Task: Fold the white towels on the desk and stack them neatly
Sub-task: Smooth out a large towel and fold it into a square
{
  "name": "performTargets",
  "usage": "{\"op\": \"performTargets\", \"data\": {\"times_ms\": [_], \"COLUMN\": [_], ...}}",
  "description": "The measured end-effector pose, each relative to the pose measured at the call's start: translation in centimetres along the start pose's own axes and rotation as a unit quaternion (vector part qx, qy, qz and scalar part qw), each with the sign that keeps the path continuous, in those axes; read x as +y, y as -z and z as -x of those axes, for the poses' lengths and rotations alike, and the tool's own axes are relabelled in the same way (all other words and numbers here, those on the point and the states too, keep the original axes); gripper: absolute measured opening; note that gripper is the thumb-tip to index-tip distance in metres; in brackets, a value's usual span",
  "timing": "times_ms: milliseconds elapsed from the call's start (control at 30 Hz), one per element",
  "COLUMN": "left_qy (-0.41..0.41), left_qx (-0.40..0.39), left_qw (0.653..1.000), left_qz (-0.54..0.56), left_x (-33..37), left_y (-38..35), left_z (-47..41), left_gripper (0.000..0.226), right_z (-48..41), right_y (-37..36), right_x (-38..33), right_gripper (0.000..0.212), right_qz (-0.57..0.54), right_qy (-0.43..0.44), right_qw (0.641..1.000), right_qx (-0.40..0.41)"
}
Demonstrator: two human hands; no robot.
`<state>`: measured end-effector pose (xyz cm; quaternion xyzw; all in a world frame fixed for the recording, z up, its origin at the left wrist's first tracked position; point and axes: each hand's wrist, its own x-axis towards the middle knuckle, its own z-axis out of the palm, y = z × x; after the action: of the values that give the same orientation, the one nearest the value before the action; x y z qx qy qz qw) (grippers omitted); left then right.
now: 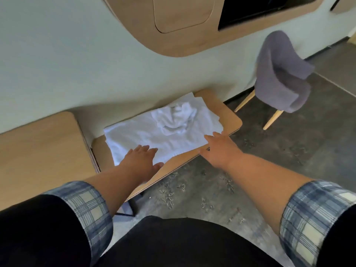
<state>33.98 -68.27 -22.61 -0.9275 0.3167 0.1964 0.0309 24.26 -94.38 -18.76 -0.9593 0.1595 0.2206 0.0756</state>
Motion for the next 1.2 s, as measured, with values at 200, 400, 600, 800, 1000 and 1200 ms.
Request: {"op": "performTargets", "data": {"times_ms": [200, 400, 600, 800, 1000, 1200], "left_qy": [0.063, 0.083, 0.107, 0.192, 0.23, 0.2], "left_qx": [0.002, -0.043, -0.042, 0.019, -0.1, -0.049], "left_qw": [0.995, 0.988, 0.982, 0.97, 0.948, 0.952], "left_qz": [0.079, 0.124, 0.153, 0.146, 0.196, 0.227], "left_x": [0.4, 0.2, 1.7, 1.7, 2.0, 4.7], "left_y": [-3.4, -5.1, -6.4, -9.0, -11.2, -10.4], "left_z": [-7.4, -19.6, -31.1, -41.3, -47.2, -46.5], "left_gripper": [0.077, 0.092, 0.093, 0.107, 0.088, 0.02], "right_z": [-12.1, -24.9, -36.1, -47.1, -52.2, -50.7], "right_y": [-0.6, -3.5, -5.0, -6.5, -9.9, -11.3], "right_x": [1.7, 5.4, 9.2, 9.5, 9.2, 8.4], "right_gripper": [0.078, 0.081, 0.083, 0.09, 0.074, 0.039], "right_qz": [-0.031, -0.061, -0.109, -0.196, -0.244, -0.296], "right_qy": [0.036, 0.029, 0.036, 0.064, 0.108, 0.16], "right_qw": [0.999, 0.996, 0.993, 0.978, 0.961, 0.94], "right_qx": [-0.019, -0.052, -0.014, 0.015, -0.073, -0.055]}}
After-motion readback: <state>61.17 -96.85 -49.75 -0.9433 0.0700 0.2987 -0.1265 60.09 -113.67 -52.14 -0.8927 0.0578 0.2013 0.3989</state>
